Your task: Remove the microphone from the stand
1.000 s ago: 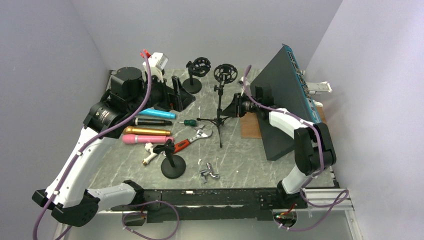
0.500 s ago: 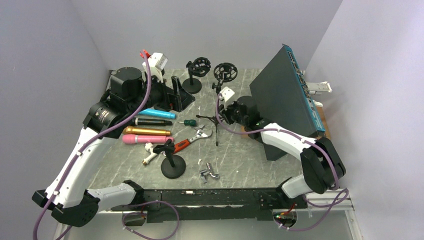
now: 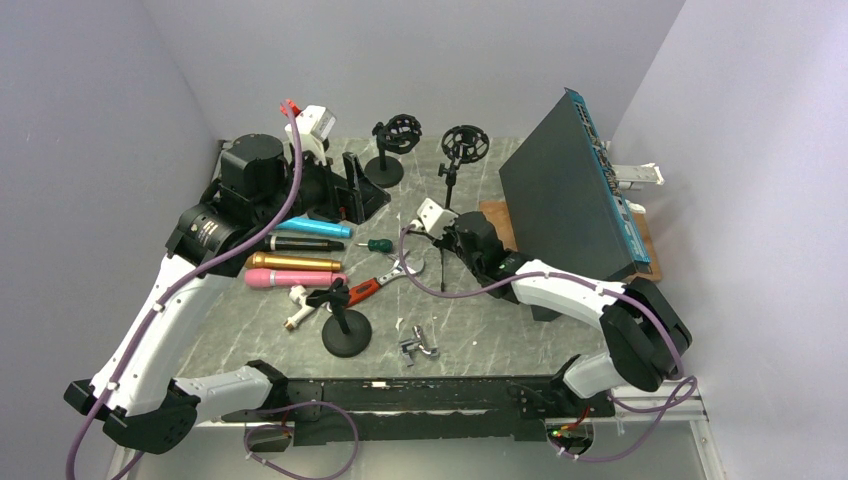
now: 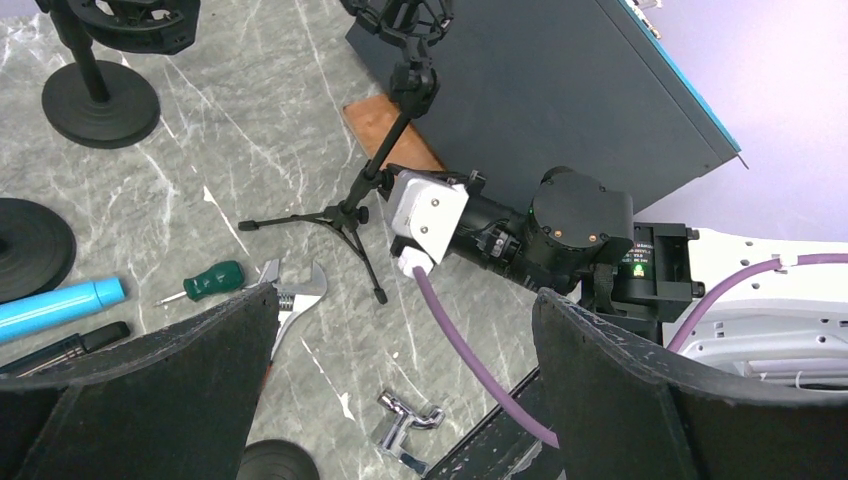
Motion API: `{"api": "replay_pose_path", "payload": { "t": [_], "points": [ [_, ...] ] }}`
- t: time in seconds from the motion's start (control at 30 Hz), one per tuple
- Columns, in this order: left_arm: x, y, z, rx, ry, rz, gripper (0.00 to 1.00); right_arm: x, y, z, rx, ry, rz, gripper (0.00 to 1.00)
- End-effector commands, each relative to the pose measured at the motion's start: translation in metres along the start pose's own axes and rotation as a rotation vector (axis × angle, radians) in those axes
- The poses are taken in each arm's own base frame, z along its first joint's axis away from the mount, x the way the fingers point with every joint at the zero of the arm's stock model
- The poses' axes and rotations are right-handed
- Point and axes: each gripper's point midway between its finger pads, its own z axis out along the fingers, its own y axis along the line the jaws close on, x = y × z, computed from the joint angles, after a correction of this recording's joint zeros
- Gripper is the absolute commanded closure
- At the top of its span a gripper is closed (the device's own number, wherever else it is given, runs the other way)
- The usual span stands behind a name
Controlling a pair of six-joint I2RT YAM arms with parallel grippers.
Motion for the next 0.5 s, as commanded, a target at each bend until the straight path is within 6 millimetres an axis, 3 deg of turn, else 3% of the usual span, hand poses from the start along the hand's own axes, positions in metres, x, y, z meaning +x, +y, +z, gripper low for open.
{"api": "replay_pose_path", "payload": {
  "t": [0.0, 0.1, 0.33, 0.47],
  "points": [
    [-0.007, -0.008, -0.005, 0.033, -0.024, -0.004, 0.00, 0.003, -0.017, -0.009, 0.070, 0.044, -0.069, 0.94],
    [-0.006, -0.007, -0.004, 0.033, -0.021, -0.006, 0.01, -0.004, -0.015, -0.009, 0.062, 0.025, -0.055, 0.87],
    [-0.008, -0.007, -0.004, 0.030, -0.022, 0.002, 0.01, -0.015, -0.017, -0.026, 0.054, -0.025, 0.143, 0.40],
    [-0.007, -0.005, -0.002, 0.028, -0.018, 0.003, 0.01, -0.014, -0.017, -0.045, 0.050, -0.042, 0.283, 0.24]
  ]
}}
